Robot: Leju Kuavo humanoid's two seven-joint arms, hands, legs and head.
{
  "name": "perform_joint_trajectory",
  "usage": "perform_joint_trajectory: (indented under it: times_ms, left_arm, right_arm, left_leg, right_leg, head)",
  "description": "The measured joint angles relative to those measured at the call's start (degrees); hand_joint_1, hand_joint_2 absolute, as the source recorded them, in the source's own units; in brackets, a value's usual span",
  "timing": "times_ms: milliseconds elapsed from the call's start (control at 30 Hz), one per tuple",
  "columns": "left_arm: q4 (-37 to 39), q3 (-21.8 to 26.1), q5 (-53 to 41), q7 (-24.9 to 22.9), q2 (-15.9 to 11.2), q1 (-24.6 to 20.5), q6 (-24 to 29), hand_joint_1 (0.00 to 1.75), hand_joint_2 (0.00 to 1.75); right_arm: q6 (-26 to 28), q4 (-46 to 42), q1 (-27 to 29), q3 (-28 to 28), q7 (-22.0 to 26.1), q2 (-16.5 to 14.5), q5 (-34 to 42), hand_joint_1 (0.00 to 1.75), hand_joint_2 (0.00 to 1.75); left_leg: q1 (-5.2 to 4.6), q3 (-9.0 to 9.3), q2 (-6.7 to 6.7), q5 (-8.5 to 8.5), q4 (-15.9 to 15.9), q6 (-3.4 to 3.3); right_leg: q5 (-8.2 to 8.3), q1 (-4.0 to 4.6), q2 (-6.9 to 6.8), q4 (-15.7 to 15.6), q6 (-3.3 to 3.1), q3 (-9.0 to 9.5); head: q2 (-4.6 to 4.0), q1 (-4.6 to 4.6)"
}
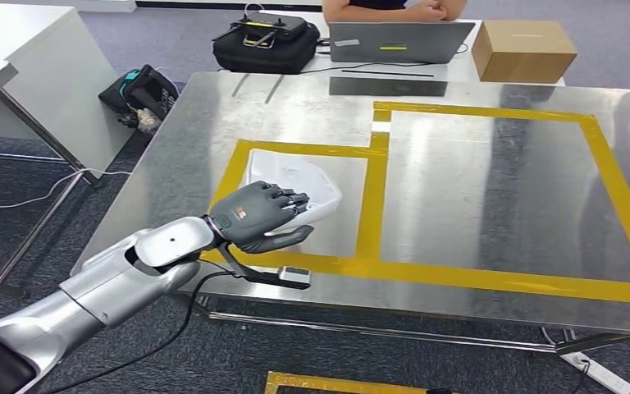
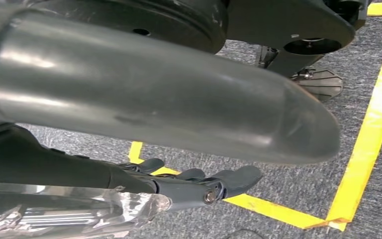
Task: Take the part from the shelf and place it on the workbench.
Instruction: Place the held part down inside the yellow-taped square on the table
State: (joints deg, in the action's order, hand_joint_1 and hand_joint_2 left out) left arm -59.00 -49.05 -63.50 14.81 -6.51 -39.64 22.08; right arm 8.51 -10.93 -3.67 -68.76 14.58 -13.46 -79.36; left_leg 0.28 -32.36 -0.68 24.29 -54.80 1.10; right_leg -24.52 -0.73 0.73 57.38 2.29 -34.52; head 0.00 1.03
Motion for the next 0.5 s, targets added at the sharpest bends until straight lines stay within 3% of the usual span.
perform_joint_trajectory:
  times_ms: [500]
  left_arm:
    - [7.5, 1.25, 1.67, 0.92, 2.02, 2.57, 0.55, 1.75, 0.0]
  right_arm:
    - [-0.5, 0.08, 0.1, -0.07, -0.22, -0.03, -0.05, 0.0, 0.0]
  left_leg:
    - [-0.02, 0.02, 0.0, 0.0, -0.03, 0.0]
  right_leg:
    - [0.03, -0.02, -0.01, 0.0, 0.02, 0.07]
  head:
    - [0.0, 0.0]
